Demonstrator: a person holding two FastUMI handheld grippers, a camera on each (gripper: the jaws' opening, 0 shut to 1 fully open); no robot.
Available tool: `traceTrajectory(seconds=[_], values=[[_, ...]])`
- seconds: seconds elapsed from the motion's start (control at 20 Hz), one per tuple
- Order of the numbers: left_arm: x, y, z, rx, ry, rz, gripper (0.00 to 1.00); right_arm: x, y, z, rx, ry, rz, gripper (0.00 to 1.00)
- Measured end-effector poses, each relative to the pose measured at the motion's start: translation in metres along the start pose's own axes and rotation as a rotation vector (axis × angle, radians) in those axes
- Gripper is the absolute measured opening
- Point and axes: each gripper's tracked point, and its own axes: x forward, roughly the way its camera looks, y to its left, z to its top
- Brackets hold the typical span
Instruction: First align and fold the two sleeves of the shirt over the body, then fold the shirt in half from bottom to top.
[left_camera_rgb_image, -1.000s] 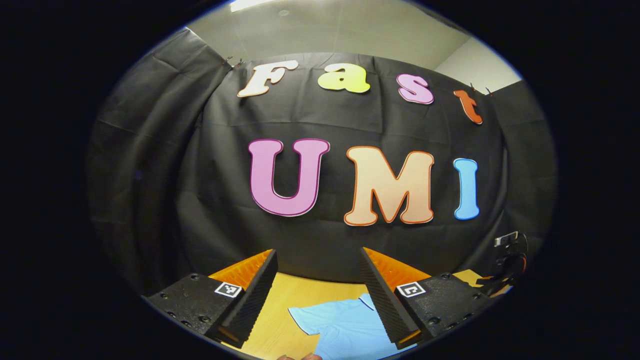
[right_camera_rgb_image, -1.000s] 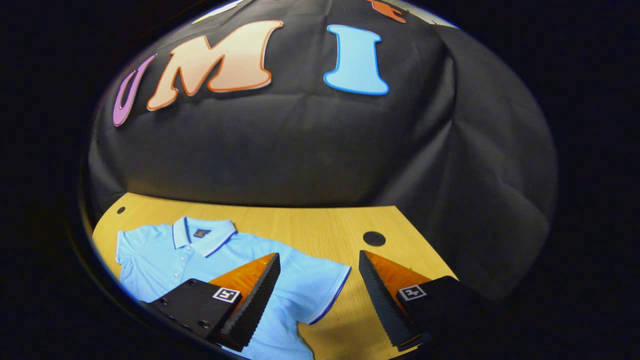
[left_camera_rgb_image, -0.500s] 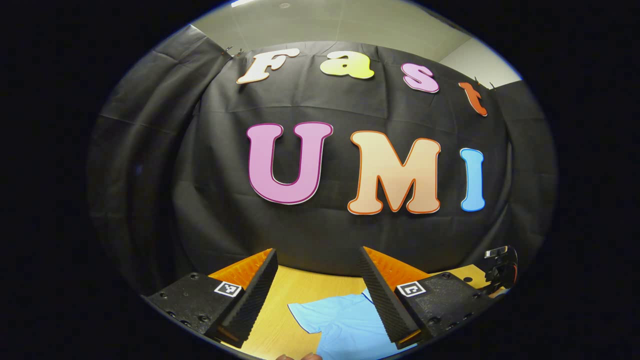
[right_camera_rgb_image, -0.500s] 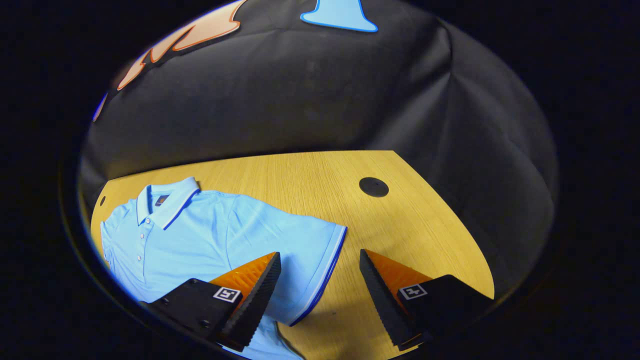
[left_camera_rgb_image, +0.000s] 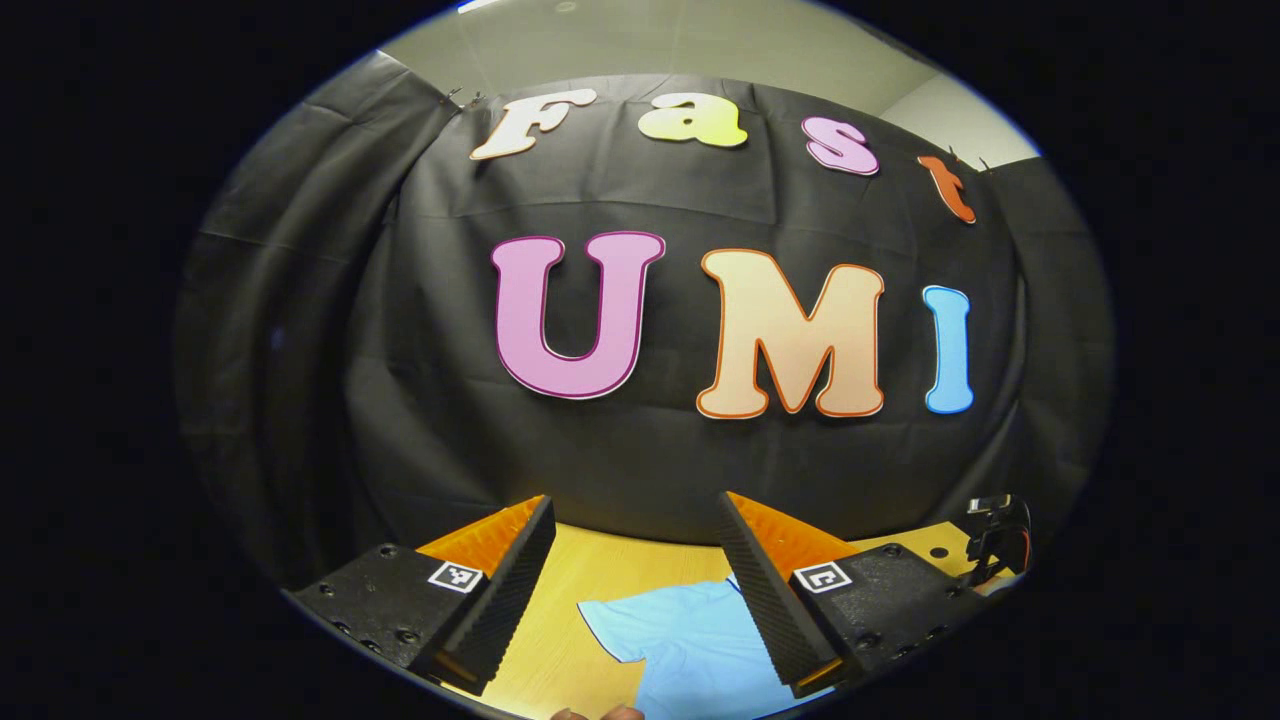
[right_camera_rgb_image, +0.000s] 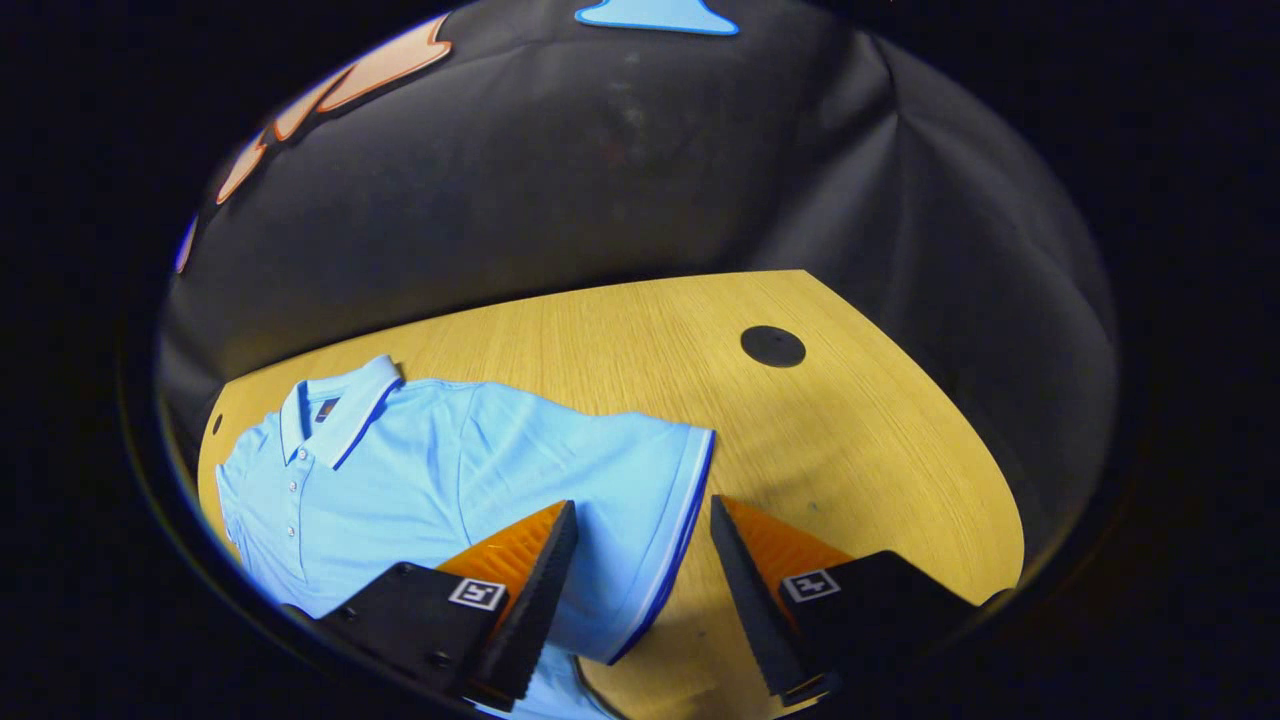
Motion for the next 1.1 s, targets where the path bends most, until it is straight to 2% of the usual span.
traceTrajectory(seconds=[0.2,0.35,0.7,0.95,1.1], values=[[0.003,0.0,-0.007,-0.003,0.02,-0.008,0.96,0.003,0.016,-0.003,0.003,-0.008,0.038,0.37],[0.003,-0.002,-0.01,0.007,0.029,-0.015,0.96,-0.001,0.019,0.001,0.001,-0.022,0.013,0.01],[0.003,-0.001,-0.009,0.001,0.028,-0.014,0.96,-0.032,0.066,0.027,0.016,-0.098,0.089,0.03],[0.007,0.003,-0.02,-0.014,0.048,-0.015,0.97,-0.06,0.135,0.039,0.028,-0.14,0.242,0.03],[0.012,0.01,-0.031,-0.004,0.068,-0.004,0.97,-0.057,0.165,0.023,0.023,-0.114,0.293,0.03]])
